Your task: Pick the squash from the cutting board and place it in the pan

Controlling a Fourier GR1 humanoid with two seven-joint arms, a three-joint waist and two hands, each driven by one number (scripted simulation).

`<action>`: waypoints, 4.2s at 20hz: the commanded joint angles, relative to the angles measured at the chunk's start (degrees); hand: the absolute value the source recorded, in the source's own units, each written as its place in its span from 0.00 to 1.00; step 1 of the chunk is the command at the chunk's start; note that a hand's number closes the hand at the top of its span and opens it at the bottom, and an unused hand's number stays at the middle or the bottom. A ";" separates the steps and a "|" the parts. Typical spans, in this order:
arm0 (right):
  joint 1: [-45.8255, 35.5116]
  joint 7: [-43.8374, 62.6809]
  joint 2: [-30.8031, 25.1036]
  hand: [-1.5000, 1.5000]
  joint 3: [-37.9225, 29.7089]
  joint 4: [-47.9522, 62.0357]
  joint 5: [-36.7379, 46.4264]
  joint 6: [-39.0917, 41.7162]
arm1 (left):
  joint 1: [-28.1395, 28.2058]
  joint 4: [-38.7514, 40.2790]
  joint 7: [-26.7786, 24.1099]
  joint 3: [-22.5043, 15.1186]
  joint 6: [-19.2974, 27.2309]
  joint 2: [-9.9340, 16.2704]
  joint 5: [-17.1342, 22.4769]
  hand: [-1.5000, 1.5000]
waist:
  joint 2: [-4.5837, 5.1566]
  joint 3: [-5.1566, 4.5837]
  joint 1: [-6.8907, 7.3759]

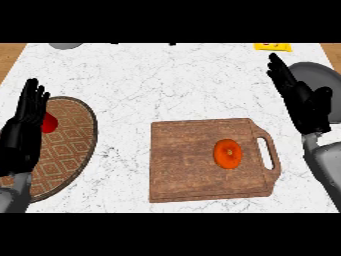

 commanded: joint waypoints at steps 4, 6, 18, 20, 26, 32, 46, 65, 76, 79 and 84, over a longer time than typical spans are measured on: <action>-0.90 -8.23 2.75 1.00 7.90 1.57 -7.36 24.53 | -1.43 -0.01 2.39 -1.44 -2.05 0.89 -0.77 0.50 | 1.58 0.87 1.33; -1.39 -10.75 3.19 1.00 11.50 2.14 -9.37 33.63 | -3.76 0.08 4.23 -1.53 -2.96 1.59 -0.35 0.50 | 2.66 1.15 2.76; 0.20 -52.58 -15.63 0.00 -0.31 18.25 12.87 30.79 | -6.92 4.26 10.28 -2.92 -3.01 -1.97 -1.21 0.50 | 0.85 0.66 -0.63; -1.28 -49.01 -22.01 0.00 -1.65 14.40 11.97 35.27 | -6.75 7.16 7.45 -2.52 -3.32 -3.30 -1.76 0.50 | 0.69 0.54 -1.40; -7.06 -36.79 -26.84 0.00 0.78 6.52 17.05 38.42 | -6.24 5.72 8.62 -1.12 -4.29 -3.07 -1.64 0.50 | 0.43 0.51 -1.02; -8.74 -27.98 -20.02 0.00 -0.26 -2.43 20.19 36.24 | -7.61 9.49 7.34 0.75 -6.62 -4.54 -3.95 0.50 | 0.49 0.54 -1.42; -3.82 -17.64 -9.24 0.00 1.15 -13.43 23.09 44.91 | -8.79 12.72 6.87 5.94 -10.73 -6.93 -6.77 0.50 | 0.61 0.56 -1.43; -3.08 -9.85 -0.34 0.00 1.59 -9.86 39.15 49.16 | -5.28 0.36 16.79 5.73 -9.48 -11.17 -14.52 0.50 | 0.49 0.58 -1.00; -2.58 -15.44 6.43 0.00 4.85 -3.89 51.68 47.43 | -5.94 5.74 12.69 12.27 -16.34 -11.43 -14.12 0.50 | 0.57 0.57 -1.05; -1.87 -15.53 6.59 0.00 5.88 -4.18 54.99 46.84 | -4.14 0.26 16.32 11.09 -14.63 -12.14 -15.83 0.50 | 0.51 0.58 -0.93; -2.28 -15.34 6.02 0.00 8.88 -1.57 62.52 43.82 | -6.24 6.50 12.32 13.29 -16.51 -12.79 -15.10 0.50 | 0.61 0.57 -1.03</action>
